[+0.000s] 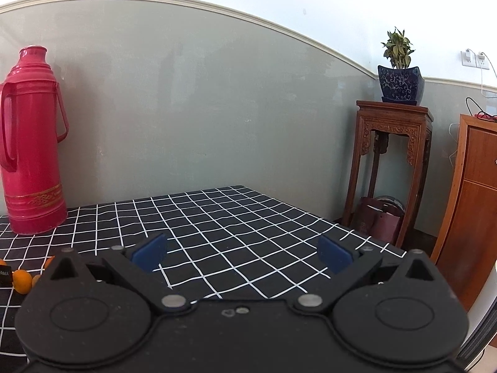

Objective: Organize fruits
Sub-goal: 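Close the left tool on an orange, then carry the orange into the red box and open the left tool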

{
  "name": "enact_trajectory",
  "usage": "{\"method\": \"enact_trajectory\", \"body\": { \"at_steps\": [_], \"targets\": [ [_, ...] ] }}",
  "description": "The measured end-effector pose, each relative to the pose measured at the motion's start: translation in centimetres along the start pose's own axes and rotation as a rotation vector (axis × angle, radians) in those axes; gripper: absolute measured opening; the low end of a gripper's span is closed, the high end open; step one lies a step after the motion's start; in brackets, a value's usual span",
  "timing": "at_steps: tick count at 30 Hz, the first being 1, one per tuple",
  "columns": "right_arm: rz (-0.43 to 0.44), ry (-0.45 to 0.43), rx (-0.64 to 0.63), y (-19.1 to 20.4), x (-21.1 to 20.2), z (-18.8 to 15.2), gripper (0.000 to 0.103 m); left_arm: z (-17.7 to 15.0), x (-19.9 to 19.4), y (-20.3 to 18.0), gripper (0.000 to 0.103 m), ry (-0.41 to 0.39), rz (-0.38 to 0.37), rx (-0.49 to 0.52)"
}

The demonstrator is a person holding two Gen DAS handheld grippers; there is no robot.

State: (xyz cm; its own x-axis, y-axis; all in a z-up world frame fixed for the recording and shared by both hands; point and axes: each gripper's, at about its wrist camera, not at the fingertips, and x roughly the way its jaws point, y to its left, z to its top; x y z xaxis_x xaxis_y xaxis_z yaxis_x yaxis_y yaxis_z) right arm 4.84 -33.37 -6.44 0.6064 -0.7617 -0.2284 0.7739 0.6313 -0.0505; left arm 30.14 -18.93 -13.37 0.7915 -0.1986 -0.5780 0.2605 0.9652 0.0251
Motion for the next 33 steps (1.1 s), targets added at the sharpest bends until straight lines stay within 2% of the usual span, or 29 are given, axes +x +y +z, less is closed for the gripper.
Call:
{"method": "enact_trajectory", "body": {
  "at_steps": [7,11,14,22,28,31,32,33],
  "targets": [
    [0.022,-0.012,-0.005,0.1,-0.3,0.1,0.097,-0.3,-2.5,0.7,0.037,-0.084,0.041,0.017],
    [0.036,-0.014,-0.003,0.4,-0.6,0.1,0.097,-0.4,-5.4,1.6,0.037,-0.165,0.103,0.035],
    [0.046,-0.018,-0.009,0.9,-0.9,0.1,0.097,-0.4,-7.4,3.1,0.037,-0.193,0.168,0.03],
    [0.114,-0.014,-0.051,3.6,-1.7,-0.1,0.097,-0.8,-9.0,10.5,0.037,-0.127,0.341,-0.067],
    [0.209,-0.005,-0.083,6.1,-2.5,-0.4,0.097,-1.9,-8.9,14.5,0.037,-0.054,0.417,-0.119],
    [0.259,-0.001,-0.1,7.4,-3.0,-0.4,0.097,-2.3,-9.1,15.9,0.037,-0.029,0.425,-0.151],
    [0.276,-0.002,-0.105,7.8,-3.2,-0.5,0.097,-2.4,-9.3,16.1,0.038,-0.024,0.427,-0.156],
    [0.293,-0.002,-0.11,8.2,-3.4,-0.5,0.097,-2.5,-9.5,16.5,0.047,-0.02,0.425,-0.165]
  ]
}}
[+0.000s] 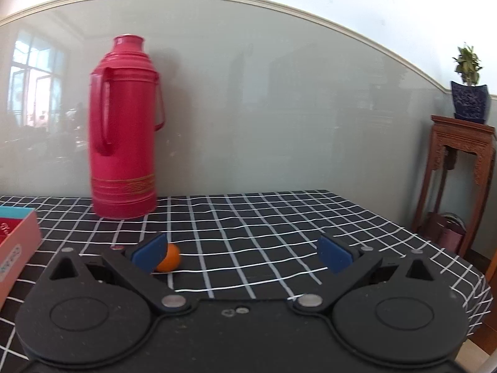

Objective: Organize fruits
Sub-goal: 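Carry the orange into the red box and open the left tool, then reach the right tool to the large orange and close on it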

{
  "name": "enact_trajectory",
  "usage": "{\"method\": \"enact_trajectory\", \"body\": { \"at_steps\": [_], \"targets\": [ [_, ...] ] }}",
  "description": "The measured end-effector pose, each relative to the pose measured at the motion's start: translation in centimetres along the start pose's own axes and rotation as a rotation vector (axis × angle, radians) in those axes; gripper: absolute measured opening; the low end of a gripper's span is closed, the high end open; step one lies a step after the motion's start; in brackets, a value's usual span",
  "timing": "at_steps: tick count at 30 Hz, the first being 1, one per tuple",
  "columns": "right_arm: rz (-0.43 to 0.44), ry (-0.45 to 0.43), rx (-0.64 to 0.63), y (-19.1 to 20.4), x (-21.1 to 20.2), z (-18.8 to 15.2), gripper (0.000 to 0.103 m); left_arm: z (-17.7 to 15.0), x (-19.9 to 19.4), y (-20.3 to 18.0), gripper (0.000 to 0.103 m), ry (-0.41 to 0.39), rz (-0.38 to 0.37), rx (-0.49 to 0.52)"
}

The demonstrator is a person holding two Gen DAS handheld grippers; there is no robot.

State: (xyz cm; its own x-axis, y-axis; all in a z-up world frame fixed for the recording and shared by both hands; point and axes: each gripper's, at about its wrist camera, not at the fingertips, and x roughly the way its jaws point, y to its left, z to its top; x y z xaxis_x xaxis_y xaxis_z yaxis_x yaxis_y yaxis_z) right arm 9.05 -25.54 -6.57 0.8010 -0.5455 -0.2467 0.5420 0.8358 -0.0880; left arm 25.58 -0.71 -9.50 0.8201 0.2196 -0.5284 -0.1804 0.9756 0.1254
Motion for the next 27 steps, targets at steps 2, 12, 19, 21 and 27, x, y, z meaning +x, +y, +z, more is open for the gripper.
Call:
{"method": "enact_trajectory", "body": {
  "at_steps": [2,12,19,21,27],
  "targets": [
    [0.028,0.005,-0.016,1.0,0.0,0.0,0.097,-0.1,-0.3,0.7,0.088,0.007,0.005,-0.028],
    [0.159,0.043,-0.083,5.0,0.6,0.0,0.097,-0.7,-4.2,5.1,0.092,-0.08,0.015,-0.078],
    [0.224,0.078,-0.123,7.1,1.6,-0.1,0.092,-2.1,-5.8,8.9,0.095,-0.12,0.071,-0.111],
    [0.235,0.079,-0.159,7.9,1.8,-0.2,0.082,-2.5,-6.3,9.7,0.096,-0.138,0.096,-0.117],
    [0.247,0.117,-0.244,10.1,2.9,-0.7,0.066,-3.2,-6.6,11.1,0.099,-0.184,0.165,-0.111]
  ]
}}
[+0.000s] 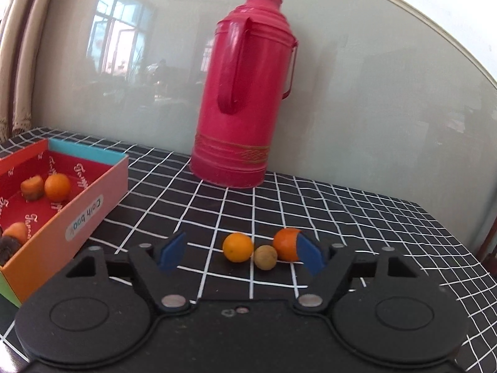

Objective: Organize fruits
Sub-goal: 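Reach the right tool to the large orange and close on it, then carry the orange into the red box and open the right tool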

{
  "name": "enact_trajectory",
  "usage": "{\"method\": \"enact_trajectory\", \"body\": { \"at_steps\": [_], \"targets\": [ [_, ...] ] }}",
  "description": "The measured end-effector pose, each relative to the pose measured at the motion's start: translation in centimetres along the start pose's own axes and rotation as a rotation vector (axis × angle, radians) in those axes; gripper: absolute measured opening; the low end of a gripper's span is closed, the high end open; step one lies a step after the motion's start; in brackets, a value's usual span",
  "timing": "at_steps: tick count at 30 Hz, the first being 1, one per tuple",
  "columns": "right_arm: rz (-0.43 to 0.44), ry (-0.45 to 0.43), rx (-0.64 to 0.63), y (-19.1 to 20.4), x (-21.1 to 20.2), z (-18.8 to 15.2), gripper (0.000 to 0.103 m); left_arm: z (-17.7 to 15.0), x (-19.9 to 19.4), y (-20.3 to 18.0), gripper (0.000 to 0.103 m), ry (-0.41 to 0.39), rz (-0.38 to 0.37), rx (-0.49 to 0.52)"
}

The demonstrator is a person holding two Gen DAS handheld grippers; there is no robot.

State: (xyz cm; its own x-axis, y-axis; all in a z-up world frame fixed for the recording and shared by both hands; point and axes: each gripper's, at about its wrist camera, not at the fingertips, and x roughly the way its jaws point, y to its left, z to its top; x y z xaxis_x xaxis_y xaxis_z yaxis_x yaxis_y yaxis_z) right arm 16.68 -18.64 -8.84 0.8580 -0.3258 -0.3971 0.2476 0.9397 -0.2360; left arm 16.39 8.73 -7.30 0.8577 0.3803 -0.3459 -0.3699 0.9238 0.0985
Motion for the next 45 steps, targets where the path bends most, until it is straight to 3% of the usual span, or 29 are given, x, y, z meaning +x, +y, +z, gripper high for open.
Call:
{"method": "enact_trajectory", "body": {
  "at_steps": [3,10,16,27,29,30,40,45],
  "targets": [
    [0.01,0.025,-0.014,0.6,0.7,0.1,0.057,0.0,0.1,0.7,0.1,-0.005,0.012,-0.023],
    [-0.009,0.086,-0.029,1.0,4.1,0.8,0.056,-0.2,0.3,1.9,0.102,-0.01,0.037,-0.048],
    [-0.007,0.149,-0.028,1.2,6.9,0.8,0.041,-0.4,0.7,2.3,0.103,0.002,0.049,-0.05],
    [-0.076,0.163,-0.097,1.5,8.1,0.3,0.038,-0.4,1.1,2.4,0.103,0.024,0.042,-0.063],
    [-0.082,0.154,-0.1,1.4,8.0,0.4,0.031,-0.5,1.1,2.2,0.103,0.024,0.041,-0.058],
    [-0.083,0.145,-0.101,1.3,7.8,0.5,0.022,-0.5,1.1,2.1,0.103,0.025,0.04,-0.055],
    [0.012,0.155,-0.042,0.5,7.1,0.8,0.022,-0.5,1.0,1.4,0.103,0.029,0.035,-0.047],
    [0.069,0.118,-0.026,1.1,5.5,1.2,0.022,-0.5,1.0,1.4,0.103,0.033,0.034,-0.05]
  ]
}}
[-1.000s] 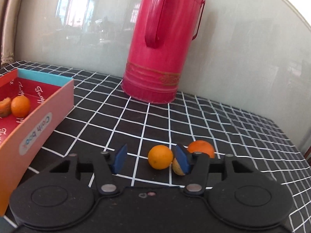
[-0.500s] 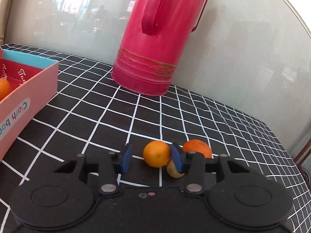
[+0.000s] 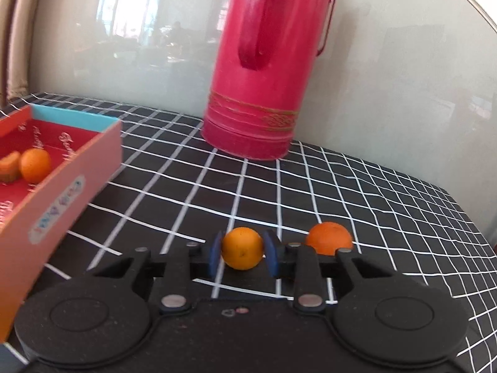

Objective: Organize fruits
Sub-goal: 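Carry the orange into the red box and open the right tool, then reach the left tool toward the brown kumquat beside the orange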

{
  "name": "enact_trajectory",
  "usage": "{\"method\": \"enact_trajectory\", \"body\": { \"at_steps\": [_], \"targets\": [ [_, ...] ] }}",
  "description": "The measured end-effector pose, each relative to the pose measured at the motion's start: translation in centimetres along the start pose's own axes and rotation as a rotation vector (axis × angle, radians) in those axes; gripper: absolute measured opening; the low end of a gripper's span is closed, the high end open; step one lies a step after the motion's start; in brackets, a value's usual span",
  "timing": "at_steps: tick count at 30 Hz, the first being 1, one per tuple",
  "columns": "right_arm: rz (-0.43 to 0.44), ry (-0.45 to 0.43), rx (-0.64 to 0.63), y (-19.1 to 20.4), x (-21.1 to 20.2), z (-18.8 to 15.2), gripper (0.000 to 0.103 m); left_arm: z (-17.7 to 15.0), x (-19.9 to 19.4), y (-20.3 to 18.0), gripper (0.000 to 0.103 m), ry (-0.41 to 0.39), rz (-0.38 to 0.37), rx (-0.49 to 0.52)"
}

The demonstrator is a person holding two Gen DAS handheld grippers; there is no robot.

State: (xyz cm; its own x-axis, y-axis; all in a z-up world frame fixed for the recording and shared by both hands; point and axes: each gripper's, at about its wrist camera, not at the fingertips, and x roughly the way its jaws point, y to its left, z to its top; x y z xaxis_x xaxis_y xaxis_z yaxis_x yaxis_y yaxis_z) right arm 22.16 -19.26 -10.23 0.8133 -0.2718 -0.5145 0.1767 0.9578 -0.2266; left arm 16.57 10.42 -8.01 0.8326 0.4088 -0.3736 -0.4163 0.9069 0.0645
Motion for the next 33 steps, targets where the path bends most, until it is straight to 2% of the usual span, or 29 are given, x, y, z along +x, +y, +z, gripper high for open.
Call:
{"method": "enact_trajectory", "body": {
  "at_steps": [4,10,13,19,20,21,22,24,27,31,33],
  "targets": [
    [0.08,-0.096,0.004,1.2,-2.4,0.7,0.022,0.0,0.0,0.2,0.103,0.006,0.002,-0.005],
    [0.313,-0.246,-0.045,4.1,-6.5,1.2,0.022,0.0,0.1,0.7,0.103,0.009,0.014,-0.013],
    [0.385,-0.263,-0.104,5.9,-7.2,1.0,0.022,0.0,0.3,0.9,0.103,0.017,0.016,-0.019],
    [0.419,-0.24,-0.151,8.1,-7.2,1.0,0.023,0.0,0.3,1.0,0.103,0.02,0.013,-0.026],
    [0.418,-0.234,-0.154,8.2,-7.0,1.0,0.026,0.0,0.3,1.0,0.103,0.019,0.014,-0.023],
    [0.407,-0.231,-0.151,8.4,-6.8,1.0,0.035,0.0,0.3,1.0,0.103,0.019,0.015,-0.021],
    [0.398,-0.232,-0.143,8.3,-6.8,0.8,0.052,0.0,0.3,1.0,0.103,0.02,0.016,-0.02],
    [0.39,-0.253,-0.116,7.8,-7.1,0.7,0.074,0.0,0.4,1.1,0.103,0.025,0.016,-0.023],
    [0.366,-0.276,-0.093,6.8,-7.7,0.6,0.077,0.0,0.5,1.1,0.103,0.03,0.014,-0.031],
    [0.283,-0.278,-0.08,5.6,-7.7,0.5,0.095,0.0,0.5,0.6,0.103,0.035,0.004,-0.025],
    [0.236,-0.279,-0.075,5.0,-7.8,0.3,0.097,0.0,0.4,0.2,0.103,0.036,-0.002,-0.019]
  ]
}}
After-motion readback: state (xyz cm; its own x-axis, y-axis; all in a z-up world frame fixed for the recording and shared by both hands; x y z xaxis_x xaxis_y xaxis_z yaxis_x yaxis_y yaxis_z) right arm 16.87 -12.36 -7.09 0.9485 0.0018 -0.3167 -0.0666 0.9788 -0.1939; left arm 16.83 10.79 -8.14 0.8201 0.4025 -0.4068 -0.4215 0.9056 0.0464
